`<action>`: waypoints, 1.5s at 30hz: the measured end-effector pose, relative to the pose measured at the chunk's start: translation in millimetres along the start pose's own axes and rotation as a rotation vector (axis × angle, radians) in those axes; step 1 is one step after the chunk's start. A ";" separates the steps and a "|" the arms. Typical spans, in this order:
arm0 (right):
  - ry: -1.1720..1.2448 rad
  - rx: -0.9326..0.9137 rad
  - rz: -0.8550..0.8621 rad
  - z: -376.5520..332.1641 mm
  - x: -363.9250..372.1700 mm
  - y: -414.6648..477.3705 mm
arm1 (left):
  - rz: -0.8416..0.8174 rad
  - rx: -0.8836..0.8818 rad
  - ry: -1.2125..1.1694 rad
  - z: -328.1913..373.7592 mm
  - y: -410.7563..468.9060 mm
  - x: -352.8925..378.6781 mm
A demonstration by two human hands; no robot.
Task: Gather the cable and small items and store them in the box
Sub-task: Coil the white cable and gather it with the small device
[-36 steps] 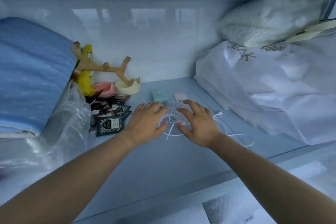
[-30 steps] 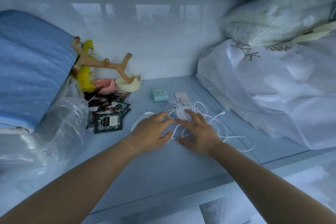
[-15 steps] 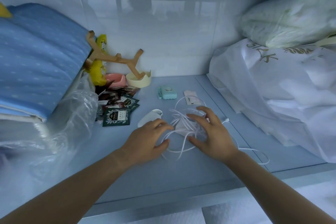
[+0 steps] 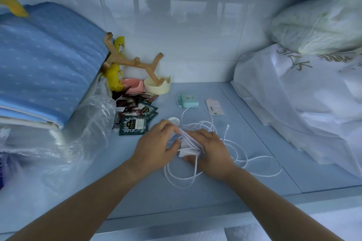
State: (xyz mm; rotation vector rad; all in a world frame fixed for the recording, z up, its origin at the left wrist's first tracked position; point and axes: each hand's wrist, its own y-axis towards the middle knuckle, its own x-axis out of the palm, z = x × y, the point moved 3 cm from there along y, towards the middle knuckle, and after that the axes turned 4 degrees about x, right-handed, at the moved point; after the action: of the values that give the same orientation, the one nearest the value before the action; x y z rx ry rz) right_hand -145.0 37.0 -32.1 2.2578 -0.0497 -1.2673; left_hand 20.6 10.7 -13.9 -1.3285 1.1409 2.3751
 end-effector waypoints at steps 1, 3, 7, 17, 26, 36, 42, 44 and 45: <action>0.031 -0.026 -0.004 -4.7 1.9 0.6 | 0.039 -0.007 -0.007 -1.7 0.0 -3.8; 0.063 -0.043 -0.031 -8.2 5.7 2.6 | 0.083 -0.018 -0.025 -5.1 0.2 -9.9; 0.032 0.024 -0.001 -0.6 5.8 6.7 | -0.003 0.046 -0.026 -5.4 1.5 -9.7; -0.015 0.098 0.004 9.1 -8.9 15.3 | -0.264 0.101 0.024 -13.7 0.9 15.5; -0.103 0.116 0.058 6.7 -31.8 5.7 | -0.260 0.180 0.091 -20.8 13.1 22.7; -0.091 0.241 0.130 21.4 -31.6 -17.6 | -0.192 0.171 -0.130 0.8 32.1 36.3; -0.083 0.277 0.130 51.0 -48.9 -24.2 | -0.215 0.174 -0.097 22.7 51.9 60.8; -0.081 0.284 0.122 62.3 -56.3 -25.9 | -0.214 0.169 -0.110 30.9 59.6 69.3; -0.083 0.293 0.119 68.3 -60.2 -27.1 | -0.212 0.165 -0.116 35.2 63.3 73.8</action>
State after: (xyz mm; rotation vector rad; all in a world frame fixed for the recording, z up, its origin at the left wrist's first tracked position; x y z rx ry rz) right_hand -239.2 47.3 -25.9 2.4013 -0.4190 -1.3620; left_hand -76.4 -22.2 -28.0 -1.1782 1.0790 2.1285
